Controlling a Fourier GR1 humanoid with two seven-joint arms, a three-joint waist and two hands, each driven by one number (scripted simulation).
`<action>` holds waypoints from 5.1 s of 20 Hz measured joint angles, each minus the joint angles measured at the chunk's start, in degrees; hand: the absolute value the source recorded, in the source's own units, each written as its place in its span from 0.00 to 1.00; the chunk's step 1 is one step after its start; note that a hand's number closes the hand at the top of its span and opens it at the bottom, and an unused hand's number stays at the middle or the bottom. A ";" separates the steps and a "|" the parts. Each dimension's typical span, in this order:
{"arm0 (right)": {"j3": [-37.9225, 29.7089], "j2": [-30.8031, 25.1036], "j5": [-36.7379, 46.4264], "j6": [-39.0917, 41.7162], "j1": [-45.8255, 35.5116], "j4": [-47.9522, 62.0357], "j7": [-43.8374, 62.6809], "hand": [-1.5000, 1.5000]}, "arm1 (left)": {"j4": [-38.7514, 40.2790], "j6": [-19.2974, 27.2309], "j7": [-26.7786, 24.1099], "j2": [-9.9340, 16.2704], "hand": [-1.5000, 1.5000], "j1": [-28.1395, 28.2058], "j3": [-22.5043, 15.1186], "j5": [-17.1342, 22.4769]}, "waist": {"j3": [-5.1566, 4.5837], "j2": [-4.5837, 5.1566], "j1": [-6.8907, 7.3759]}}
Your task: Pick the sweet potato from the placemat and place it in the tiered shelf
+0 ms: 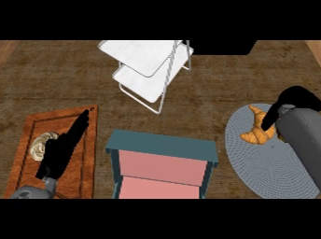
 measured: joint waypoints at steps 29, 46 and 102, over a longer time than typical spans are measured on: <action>-8.61 4.14 10.09 -1.65 -1.51 11.52 -8.21 1.00 | -1.28 -1.45 1.84 -2.43 0.50 0.79 2.14 -3.06 | -0.47 -0.29 0.29; 2.11 4.88 6.64 8.67 -8.38 -4.97 -64.30 1.00 | -2.86 -2.75 3.23 -2.41 0.50 1.00 2.45 -3.13 | 0.60 0.50 1.35; -35.38 17.26 -17.84 13.37 -51.88 38.76 -80.29 0.00 | -1.34 -5.45 3.89 -6.17 0.50 -3.15 2.73 -7.38 | 0.66 2.00 5.79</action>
